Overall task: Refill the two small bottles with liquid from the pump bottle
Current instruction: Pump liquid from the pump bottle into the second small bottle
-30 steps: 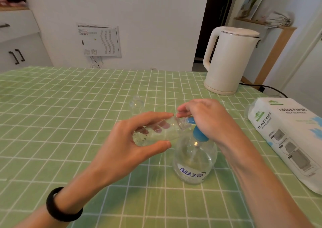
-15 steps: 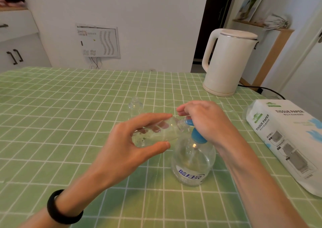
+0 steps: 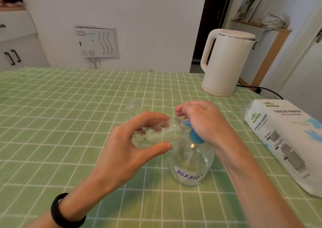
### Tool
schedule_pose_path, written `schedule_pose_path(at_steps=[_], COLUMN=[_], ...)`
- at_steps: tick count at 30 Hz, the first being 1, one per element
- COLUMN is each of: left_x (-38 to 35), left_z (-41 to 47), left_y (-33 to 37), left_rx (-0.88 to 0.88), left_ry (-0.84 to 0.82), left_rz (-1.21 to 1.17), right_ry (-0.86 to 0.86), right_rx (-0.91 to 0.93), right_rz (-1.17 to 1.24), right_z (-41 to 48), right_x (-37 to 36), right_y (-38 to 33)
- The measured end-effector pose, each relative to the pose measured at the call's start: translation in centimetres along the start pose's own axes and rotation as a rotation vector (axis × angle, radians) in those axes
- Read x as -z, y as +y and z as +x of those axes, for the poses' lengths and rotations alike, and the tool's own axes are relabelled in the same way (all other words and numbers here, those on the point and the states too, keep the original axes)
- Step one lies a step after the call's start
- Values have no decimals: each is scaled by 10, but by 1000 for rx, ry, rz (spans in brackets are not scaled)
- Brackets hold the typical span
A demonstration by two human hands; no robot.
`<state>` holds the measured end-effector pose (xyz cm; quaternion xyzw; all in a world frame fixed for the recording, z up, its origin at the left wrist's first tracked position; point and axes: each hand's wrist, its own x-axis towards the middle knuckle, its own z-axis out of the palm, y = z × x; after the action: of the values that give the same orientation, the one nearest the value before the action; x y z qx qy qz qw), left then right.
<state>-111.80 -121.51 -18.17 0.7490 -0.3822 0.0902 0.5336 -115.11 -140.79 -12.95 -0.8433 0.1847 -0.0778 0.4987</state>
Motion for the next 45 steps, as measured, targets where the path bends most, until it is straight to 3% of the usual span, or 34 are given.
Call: schedule_pose_path(at_steps=[34, 45], left_x=[-6, -4], left_z=[-6, -6], left_y=[8, 13], left_rx=[25, 14], left_ry=[64, 82], left_rz=[38, 81], right_ry=[-43, 18], right_rx=[8, 62], right_rz=[-16, -25], right_z=[-1, -1], right_x=[1, 1], right_y=[-4, -9])
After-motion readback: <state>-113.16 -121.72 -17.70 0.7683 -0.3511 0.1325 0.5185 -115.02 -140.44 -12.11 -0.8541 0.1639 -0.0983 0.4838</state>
